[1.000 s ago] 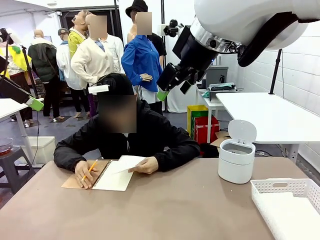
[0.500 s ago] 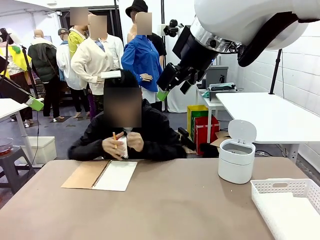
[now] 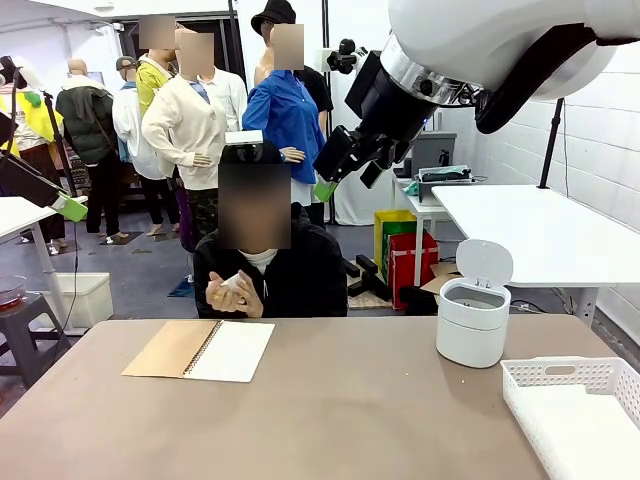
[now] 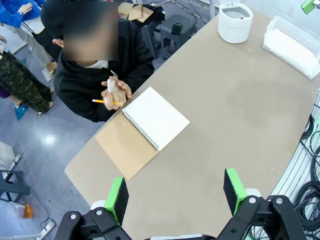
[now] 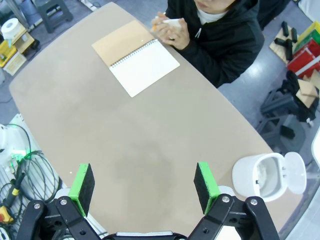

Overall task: Sort the paper based on its condition.
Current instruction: If a person hands you a paper, place it in the Organizing basket , and if it's crumpled, put it in the Trash can.

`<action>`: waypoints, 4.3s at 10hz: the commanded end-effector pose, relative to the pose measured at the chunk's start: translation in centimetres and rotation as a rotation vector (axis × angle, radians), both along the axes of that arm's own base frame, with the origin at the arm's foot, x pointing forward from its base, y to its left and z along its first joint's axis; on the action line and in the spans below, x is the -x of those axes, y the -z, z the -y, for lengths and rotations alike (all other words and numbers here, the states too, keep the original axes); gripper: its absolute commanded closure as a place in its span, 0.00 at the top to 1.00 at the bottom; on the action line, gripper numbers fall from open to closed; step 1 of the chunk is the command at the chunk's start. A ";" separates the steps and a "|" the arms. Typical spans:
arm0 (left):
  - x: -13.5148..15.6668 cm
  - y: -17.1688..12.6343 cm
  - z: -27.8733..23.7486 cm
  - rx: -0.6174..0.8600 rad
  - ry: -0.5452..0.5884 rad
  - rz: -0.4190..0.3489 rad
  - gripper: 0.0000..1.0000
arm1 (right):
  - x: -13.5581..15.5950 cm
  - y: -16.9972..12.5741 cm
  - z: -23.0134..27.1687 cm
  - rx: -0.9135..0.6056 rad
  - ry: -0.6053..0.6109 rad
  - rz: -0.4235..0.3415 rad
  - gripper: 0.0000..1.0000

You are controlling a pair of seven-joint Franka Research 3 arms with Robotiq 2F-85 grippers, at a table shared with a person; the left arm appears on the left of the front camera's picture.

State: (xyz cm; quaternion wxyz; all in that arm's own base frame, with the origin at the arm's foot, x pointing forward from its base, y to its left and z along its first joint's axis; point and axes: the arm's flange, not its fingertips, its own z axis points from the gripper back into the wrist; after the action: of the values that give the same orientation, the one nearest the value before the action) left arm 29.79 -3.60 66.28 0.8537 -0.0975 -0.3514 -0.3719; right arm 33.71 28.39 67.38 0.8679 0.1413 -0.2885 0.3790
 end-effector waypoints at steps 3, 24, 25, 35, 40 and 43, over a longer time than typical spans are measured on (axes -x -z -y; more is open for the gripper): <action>0.0 0.0 -0.1 0.002 -0.004 0.006 1.00 | -0.2 0.2 0.1 -0.007 -0.004 -0.008 1.00; 0.0 0.0 -0.1 0.002 -0.004 0.006 1.00 | 0.0 0.0 0.0 0.000 0.000 0.000 1.00; 0.0 0.0 -0.1 0.002 -0.004 0.006 1.00 | -0.9 1.0 0.3 -0.007 0.023 -0.051 1.00; 0.0 0.0 -0.1 0.002 -0.004 0.006 1.00 | -4.8 14.6 3.4 0.132 0.202 -0.353 1.00; 0.0 0.0 -0.1 0.002 -0.004 0.006 1.00 | -4.5 16.5 3.3 0.154 0.185 -0.396 1.00; 0.0 0.0 -0.1 0.002 -0.004 0.006 1.00 | -4.3 16.8 3.2 0.158 0.187 -0.400 1.00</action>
State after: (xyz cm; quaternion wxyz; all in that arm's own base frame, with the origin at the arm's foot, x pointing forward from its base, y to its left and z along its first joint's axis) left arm 29.79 -3.61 66.32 0.8536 -0.0973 -0.3516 -0.3719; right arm 38.04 25.20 50.78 0.9471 0.1184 -0.0946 0.2829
